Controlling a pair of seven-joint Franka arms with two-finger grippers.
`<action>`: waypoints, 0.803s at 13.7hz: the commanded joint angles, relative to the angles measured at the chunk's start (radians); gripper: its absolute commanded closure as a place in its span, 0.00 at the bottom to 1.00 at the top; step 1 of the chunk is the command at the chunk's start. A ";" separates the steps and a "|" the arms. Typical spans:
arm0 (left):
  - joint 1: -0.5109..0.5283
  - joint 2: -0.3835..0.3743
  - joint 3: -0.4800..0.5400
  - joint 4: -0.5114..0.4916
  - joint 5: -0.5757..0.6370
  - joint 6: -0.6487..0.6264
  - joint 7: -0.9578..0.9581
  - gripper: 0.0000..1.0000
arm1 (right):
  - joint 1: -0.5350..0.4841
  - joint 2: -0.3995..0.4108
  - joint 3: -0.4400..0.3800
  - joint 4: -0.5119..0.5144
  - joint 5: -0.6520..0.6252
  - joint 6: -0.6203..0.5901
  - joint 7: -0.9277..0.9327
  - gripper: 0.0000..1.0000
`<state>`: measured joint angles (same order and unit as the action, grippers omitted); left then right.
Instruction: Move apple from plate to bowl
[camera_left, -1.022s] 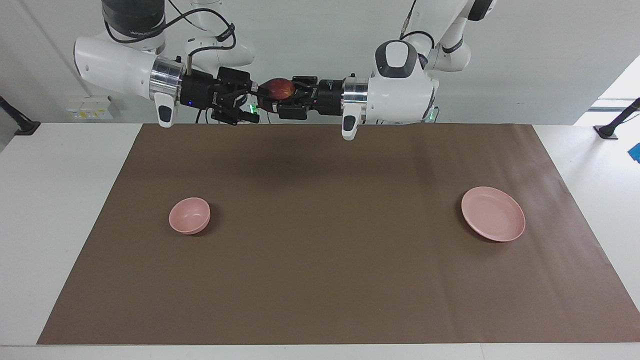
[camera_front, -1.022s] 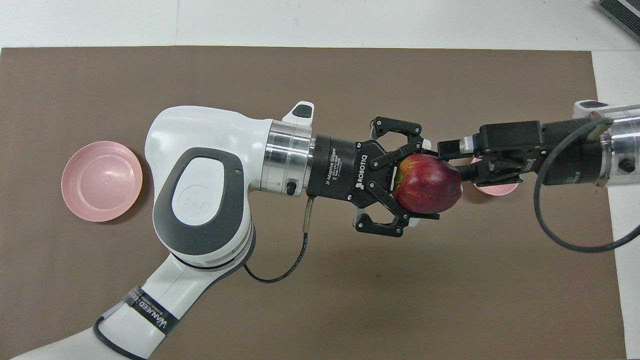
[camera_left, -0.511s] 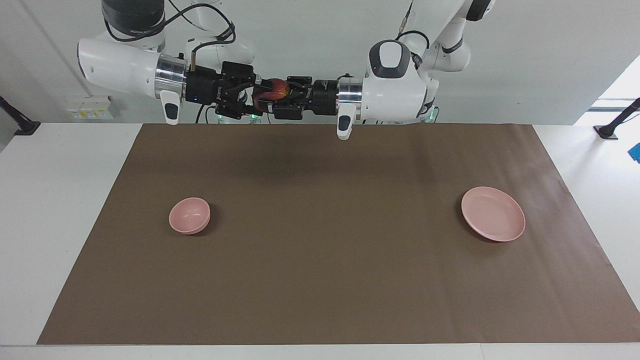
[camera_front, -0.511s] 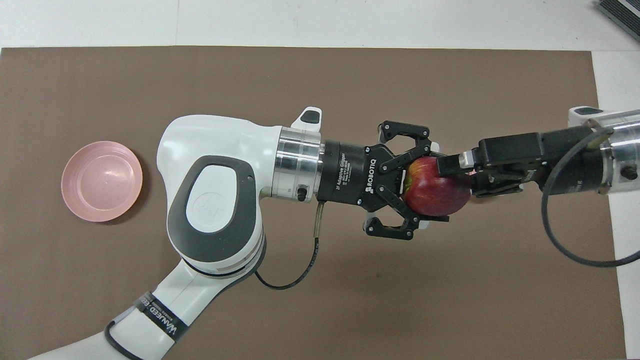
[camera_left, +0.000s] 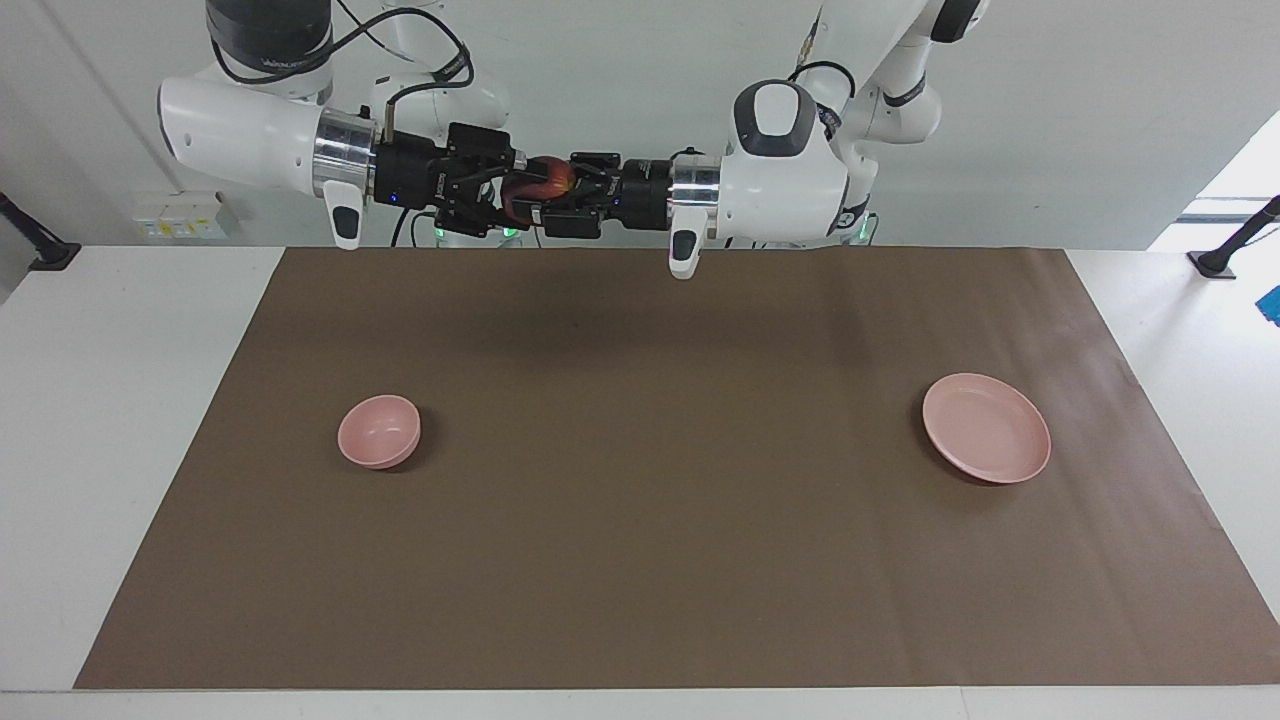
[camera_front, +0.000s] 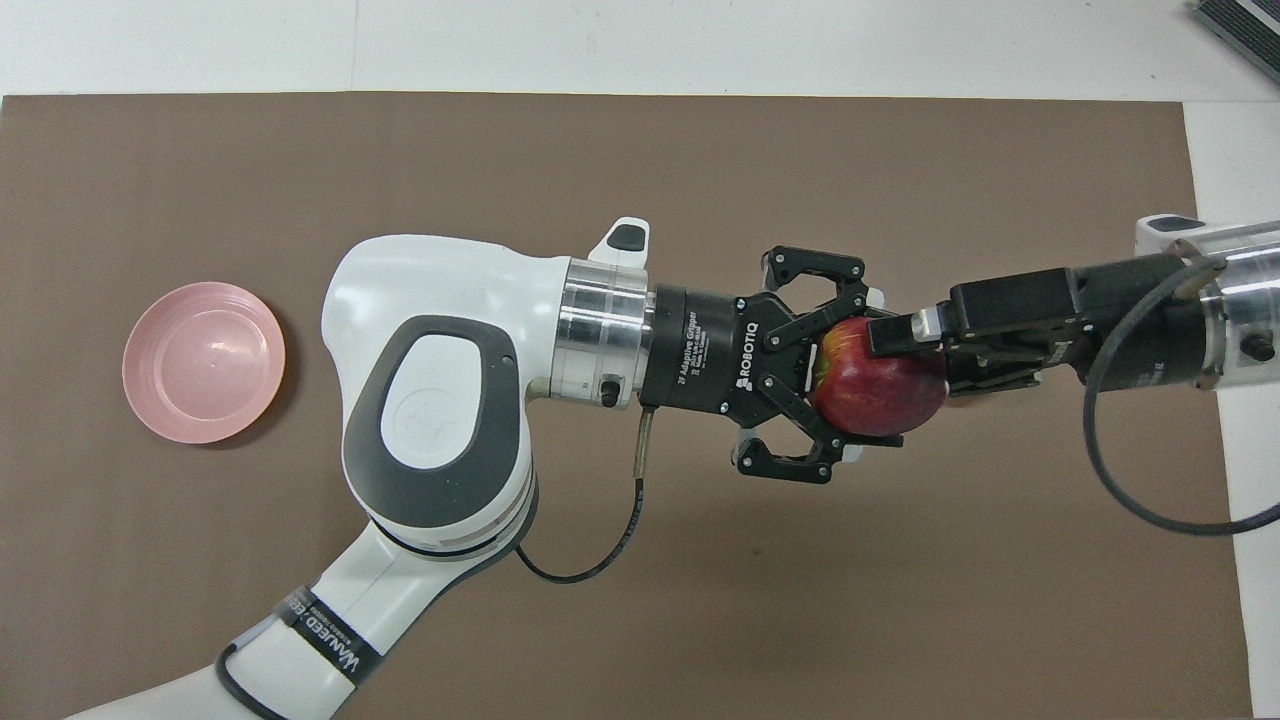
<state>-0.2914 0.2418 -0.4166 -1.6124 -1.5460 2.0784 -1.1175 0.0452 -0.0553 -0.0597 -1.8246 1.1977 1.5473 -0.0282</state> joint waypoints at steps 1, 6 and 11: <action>-0.040 -0.010 0.009 -0.006 -0.028 0.037 0.035 1.00 | -0.001 -0.018 0.008 -0.027 0.019 0.000 0.036 0.80; -0.045 -0.010 0.012 0.000 -0.019 0.049 0.033 1.00 | -0.001 -0.014 0.008 -0.012 0.008 -0.001 0.067 1.00; -0.038 -0.022 0.013 -0.001 -0.008 0.080 0.028 0.00 | -0.002 -0.014 0.008 -0.008 0.006 -0.006 0.068 1.00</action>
<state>-0.3062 0.2360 -0.4158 -1.6096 -1.5492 2.1250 -1.0982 0.0440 -0.0572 -0.0646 -1.8270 1.1970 1.5393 0.0135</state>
